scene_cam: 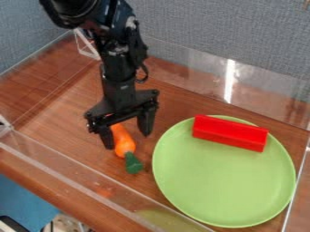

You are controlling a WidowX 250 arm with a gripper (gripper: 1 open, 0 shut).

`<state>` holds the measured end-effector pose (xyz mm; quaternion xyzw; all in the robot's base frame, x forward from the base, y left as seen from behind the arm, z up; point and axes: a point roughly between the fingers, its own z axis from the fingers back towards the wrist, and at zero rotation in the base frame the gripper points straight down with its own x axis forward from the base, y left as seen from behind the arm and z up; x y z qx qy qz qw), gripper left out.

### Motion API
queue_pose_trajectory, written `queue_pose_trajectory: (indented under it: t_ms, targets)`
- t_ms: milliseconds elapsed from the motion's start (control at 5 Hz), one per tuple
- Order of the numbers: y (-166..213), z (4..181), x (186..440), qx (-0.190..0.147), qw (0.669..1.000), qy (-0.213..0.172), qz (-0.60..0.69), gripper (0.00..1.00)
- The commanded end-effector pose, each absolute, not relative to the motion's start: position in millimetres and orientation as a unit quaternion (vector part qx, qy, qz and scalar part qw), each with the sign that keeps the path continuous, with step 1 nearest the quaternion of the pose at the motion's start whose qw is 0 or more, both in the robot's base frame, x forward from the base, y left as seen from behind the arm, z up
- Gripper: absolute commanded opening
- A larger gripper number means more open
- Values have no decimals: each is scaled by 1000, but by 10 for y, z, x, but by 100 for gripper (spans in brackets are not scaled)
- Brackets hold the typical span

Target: Put the carrot on the green plate

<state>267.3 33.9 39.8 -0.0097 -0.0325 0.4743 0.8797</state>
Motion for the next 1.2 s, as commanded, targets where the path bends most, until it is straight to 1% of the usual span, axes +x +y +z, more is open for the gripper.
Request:
queue_pose_trajectory:
  t_ms: [0, 200, 400, 600, 800, 1000]
  targets:
    - [432, 519, 2813, -12, 875, -50, 482, 100]
    - [478, 507, 2864, -6, 872, -50, 486, 100]
    - [377, 442, 2835, -4, 879, -52, 475, 100]
    - [276, 374, 2805, -3, 885, -54, 463, 0]
    - [-7, 612, 2836, -17, 911, -63, 407, 0]
    - [-415, 831, 2839, -31, 933, -72, 351, 0]
